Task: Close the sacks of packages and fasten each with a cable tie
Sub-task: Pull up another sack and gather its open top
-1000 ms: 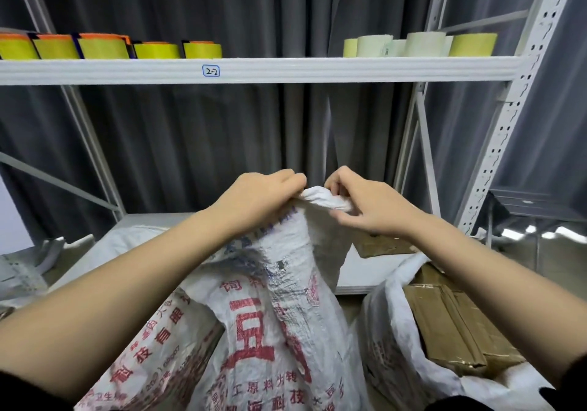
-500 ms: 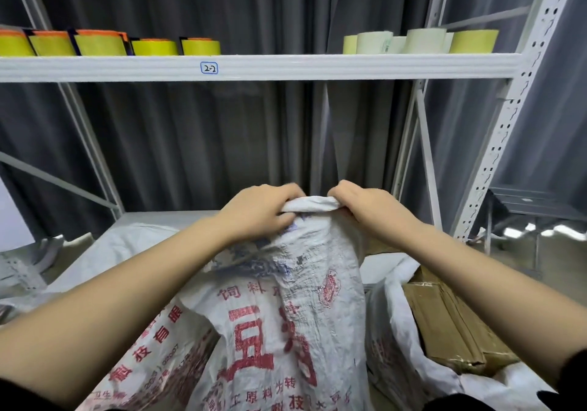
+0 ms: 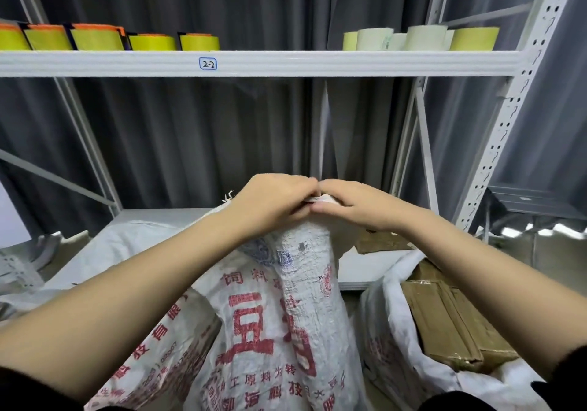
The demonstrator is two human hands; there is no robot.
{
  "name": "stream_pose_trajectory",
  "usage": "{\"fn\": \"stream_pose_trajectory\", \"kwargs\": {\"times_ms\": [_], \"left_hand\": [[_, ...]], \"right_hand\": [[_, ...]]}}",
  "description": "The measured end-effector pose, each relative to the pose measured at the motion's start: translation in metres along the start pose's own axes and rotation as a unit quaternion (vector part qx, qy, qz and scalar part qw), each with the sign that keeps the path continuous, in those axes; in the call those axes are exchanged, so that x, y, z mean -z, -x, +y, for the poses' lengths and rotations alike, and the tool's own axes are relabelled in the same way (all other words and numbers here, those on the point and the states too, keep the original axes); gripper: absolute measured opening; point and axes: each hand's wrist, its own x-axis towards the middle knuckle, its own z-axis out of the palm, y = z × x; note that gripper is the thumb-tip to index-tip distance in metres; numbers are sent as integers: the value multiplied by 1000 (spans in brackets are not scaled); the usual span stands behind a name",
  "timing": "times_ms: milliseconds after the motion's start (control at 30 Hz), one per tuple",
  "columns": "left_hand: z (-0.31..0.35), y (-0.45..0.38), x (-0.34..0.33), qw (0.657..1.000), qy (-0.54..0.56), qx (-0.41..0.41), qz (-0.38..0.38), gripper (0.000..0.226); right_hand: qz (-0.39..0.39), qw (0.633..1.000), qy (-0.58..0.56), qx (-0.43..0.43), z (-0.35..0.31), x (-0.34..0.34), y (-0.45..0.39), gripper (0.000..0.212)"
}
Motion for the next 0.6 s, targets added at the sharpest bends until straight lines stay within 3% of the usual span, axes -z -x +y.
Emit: {"fn": "stream_pose_trajectory", "kwargs": {"times_ms": [67, 133, 200, 233, 300, 400, 500, 600], "left_hand": [[1, 0, 3, 996, 40, 65, -47, 23], [-6, 6, 3, 984, 43, 121, -127, 34], [-12, 14, 2, 976, -7, 116, -184, 36], [-14, 19, 3, 974, -29, 108, -196, 36], [-19, 27, 4, 976, -51, 86, -192, 36], [-22, 31, 7, 977, -27, 82, -193, 30], [-22, 33, 5, 964, 63, 144, -214, 23], [-19, 35, 3, 941, 196, 188, -203, 32]], "right_hand": [[-9, 1000, 17, -15, 2, -4, 0, 19], [1, 999, 50, -9, 5, -7, 6, 18], [15, 997, 77, -8, 10, -10, 14, 12], [22, 996, 89, -9, 12, -11, 16, 19], [27, 990, 137, 7, 14, -13, 21, 33], [43, 972, 227, 38, 22, -14, 23, 38], [99, 952, 280, 75, 33, -19, 22, 29], [207, 905, 344, 144, 47, -29, 22, 46]]}}
